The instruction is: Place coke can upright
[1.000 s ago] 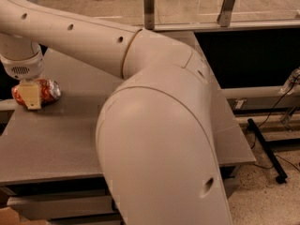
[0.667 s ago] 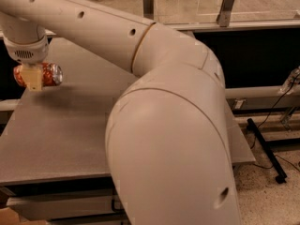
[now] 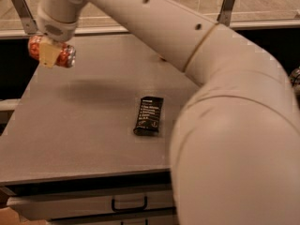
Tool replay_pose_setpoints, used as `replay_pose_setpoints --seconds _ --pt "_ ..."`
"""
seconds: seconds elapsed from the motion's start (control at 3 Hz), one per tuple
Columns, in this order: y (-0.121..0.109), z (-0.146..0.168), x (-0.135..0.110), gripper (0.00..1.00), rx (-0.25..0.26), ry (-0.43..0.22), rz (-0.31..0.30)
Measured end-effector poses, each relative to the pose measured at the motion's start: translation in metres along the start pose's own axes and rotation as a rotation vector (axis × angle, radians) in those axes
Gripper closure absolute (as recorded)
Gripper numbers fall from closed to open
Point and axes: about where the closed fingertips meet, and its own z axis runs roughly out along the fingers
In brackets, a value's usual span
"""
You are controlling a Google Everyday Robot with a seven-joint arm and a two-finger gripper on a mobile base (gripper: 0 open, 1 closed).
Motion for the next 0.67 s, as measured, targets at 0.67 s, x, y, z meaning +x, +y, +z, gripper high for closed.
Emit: replay_pose_setpoints --seconds 0.67 --pt "0.043 0.023 0.014 1.0 -0.113 -0.431 0.079"
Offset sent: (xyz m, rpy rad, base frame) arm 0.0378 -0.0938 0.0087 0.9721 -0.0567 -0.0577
